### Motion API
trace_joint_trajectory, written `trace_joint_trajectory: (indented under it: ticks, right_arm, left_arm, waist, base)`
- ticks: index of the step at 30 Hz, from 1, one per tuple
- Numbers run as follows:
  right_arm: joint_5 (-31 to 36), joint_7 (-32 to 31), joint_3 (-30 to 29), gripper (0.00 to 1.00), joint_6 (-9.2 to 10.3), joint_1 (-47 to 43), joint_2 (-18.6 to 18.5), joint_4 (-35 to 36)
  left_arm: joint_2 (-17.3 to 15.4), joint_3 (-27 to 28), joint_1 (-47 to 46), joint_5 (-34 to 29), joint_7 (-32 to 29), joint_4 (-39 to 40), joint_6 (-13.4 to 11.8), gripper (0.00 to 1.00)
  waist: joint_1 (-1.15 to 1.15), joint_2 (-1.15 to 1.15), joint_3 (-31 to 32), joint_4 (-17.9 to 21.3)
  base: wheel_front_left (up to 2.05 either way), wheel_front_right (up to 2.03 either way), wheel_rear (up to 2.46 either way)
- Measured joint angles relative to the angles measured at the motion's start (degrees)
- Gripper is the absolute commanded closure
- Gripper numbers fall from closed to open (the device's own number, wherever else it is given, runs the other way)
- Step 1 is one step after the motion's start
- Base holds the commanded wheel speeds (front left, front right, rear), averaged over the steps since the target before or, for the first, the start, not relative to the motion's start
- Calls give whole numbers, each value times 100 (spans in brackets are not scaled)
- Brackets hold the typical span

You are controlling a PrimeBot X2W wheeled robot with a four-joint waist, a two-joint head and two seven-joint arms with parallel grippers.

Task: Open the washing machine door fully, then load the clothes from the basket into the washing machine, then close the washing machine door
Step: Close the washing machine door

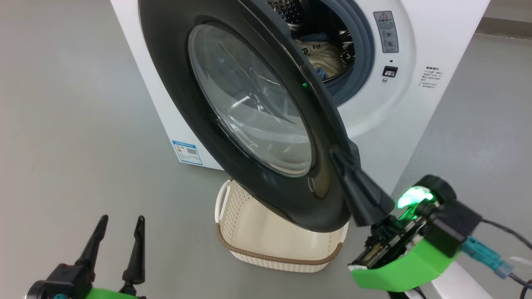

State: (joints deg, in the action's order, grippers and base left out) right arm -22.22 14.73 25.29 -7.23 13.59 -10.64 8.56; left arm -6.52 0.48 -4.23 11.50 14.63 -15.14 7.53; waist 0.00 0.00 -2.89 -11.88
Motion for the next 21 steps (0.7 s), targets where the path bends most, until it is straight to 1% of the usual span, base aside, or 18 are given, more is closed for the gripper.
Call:
trace_joint_trajectory:
  ticks: [7, 21]
  right_arm:
    - [-125, 0, 253, 100, 0, -36, -22, -526]
    - [-296, -1, 211, 100, 0, -36, 13, -1426]
  left_arm:
    - [11, 19, 3, -7, 0, 13, 0, 0]
    - [30, 26, 9, -16, 0, 16, 0, 0]
  waist:
    - [0, 0, 7, -18]
    - [0, 0, 26, -11]
  base:
    - [0, 0, 0]
    - [0, 0, 0]
